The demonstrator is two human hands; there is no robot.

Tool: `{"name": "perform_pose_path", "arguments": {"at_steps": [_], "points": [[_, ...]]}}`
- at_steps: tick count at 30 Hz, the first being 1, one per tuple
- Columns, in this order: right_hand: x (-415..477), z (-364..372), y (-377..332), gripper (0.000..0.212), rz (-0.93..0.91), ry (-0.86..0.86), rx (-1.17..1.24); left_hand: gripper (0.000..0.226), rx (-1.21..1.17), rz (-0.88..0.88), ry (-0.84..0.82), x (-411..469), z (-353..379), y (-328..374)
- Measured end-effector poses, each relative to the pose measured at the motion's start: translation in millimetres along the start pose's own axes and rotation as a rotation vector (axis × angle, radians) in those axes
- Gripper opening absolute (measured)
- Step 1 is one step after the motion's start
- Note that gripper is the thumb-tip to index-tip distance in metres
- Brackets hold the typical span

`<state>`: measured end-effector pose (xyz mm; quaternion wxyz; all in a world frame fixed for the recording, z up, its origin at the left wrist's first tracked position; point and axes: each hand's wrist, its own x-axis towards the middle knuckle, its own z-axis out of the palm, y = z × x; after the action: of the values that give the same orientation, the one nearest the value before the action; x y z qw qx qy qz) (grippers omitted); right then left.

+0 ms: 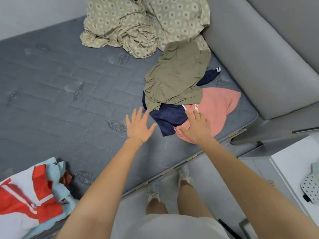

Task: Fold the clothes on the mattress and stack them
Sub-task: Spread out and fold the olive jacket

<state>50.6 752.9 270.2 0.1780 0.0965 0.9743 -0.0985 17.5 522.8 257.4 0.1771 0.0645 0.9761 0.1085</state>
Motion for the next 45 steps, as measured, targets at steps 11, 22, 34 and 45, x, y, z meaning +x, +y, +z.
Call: {"name": "perform_pose_path", "arguments": {"at_steps": [11,22,34,45], "points": [[144.2,11.3,67.2,0.078,-0.131,-0.124,-0.030,0.067,-0.115,-0.197,-0.071,131.2,49.5,70.0],[315.7,63.5,106.0,0.091,-0.172,-0.161,0.064,0.075,-0.308,-0.386,-0.012,281.2,129.7,55.9],[410.4,173.4,103.2,0.105,-0.093,-0.047,0.122,0.096,-0.236,-0.396,0.025,366.6,231.9,65.5],[388.8,146.8,98.7,0.014,-0.164,-0.013,0.448,0.033,-0.240,-0.397,0.241,348.9,201.2,64.5]]}}
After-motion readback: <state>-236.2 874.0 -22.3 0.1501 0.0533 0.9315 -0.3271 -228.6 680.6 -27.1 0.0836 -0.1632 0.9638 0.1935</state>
